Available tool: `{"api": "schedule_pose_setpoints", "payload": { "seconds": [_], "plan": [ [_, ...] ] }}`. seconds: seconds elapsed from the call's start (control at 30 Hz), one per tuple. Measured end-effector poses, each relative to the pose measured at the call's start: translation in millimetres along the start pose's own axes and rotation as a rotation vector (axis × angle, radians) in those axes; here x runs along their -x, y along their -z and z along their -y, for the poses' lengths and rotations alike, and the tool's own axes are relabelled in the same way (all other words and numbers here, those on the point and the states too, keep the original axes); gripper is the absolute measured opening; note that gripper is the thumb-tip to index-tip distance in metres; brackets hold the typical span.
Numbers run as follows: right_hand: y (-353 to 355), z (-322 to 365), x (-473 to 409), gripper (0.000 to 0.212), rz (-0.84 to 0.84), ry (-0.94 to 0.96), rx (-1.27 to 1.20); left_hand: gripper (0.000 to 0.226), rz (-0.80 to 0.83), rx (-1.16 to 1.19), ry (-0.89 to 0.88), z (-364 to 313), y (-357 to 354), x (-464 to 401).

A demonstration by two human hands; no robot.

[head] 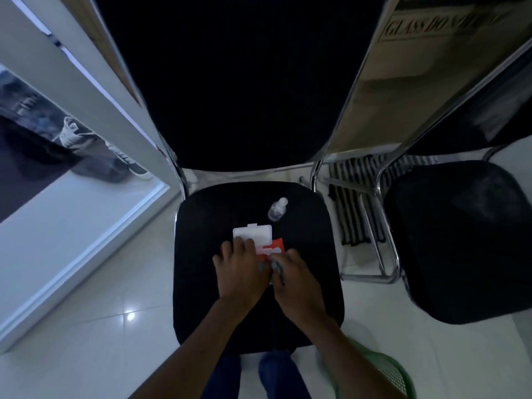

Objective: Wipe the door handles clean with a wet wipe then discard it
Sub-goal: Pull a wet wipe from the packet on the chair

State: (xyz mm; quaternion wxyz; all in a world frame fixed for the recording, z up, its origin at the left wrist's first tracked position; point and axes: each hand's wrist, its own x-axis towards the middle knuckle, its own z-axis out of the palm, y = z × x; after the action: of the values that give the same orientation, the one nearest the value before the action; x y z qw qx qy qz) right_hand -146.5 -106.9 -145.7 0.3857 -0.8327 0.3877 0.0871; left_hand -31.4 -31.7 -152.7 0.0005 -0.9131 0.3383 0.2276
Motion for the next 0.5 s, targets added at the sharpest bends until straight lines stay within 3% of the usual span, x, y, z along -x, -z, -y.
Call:
{"api": "schedule_pose_setpoints", "payload": {
  "seconds": [0.13,0.33,0.5],
  "plan": [
    [-2,-1,-2,0.022,-0.044,-0.006,0.008,0.039,0.015,0.059,0.009,1,5,6],
    [-4,10,-11,0.024,-0.048,0.106,0.097,0.016,-0.05,0.534,0.11,24,2,2],
    [-11,18,-19,0.022,-0.026,0.161,0.176,0.011,-0.037,0.756,0.163,51,-6,-1]
  ]
}}
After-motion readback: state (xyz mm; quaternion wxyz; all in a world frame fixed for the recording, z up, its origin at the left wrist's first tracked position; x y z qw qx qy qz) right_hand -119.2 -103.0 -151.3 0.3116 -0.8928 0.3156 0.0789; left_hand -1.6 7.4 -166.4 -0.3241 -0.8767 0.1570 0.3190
